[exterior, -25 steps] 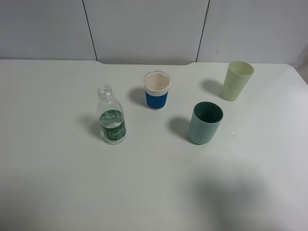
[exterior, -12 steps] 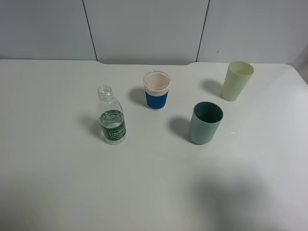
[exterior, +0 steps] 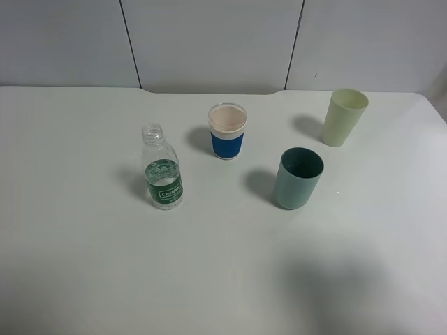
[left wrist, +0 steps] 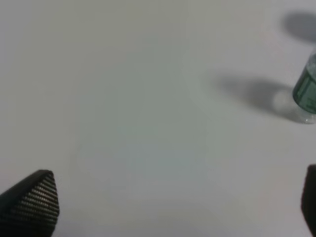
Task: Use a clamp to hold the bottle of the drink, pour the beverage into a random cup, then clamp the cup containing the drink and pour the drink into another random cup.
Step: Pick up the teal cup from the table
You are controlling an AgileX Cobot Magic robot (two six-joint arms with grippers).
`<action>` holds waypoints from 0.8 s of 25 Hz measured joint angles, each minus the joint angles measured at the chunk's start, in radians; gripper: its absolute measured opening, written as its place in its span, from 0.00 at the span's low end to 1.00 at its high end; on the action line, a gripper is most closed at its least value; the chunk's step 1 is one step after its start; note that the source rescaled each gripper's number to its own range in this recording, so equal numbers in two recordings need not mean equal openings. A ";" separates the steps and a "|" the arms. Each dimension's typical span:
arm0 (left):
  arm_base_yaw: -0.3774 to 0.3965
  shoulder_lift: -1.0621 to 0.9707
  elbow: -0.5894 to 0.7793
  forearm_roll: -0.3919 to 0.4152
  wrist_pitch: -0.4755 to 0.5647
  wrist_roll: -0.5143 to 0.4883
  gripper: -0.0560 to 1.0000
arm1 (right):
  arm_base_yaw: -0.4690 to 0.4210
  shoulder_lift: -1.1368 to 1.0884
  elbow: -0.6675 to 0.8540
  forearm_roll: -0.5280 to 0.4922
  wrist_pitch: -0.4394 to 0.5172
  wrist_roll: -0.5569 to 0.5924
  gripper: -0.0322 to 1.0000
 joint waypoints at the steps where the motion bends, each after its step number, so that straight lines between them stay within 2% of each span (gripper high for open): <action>1: 0.000 0.000 0.000 0.000 0.000 0.000 1.00 | 0.000 0.000 0.000 0.000 0.000 0.000 0.61; 20: 0.001 0.000 0.000 0.000 0.000 0.000 1.00 | 0.000 0.000 0.000 0.000 0.000 0.001 0.61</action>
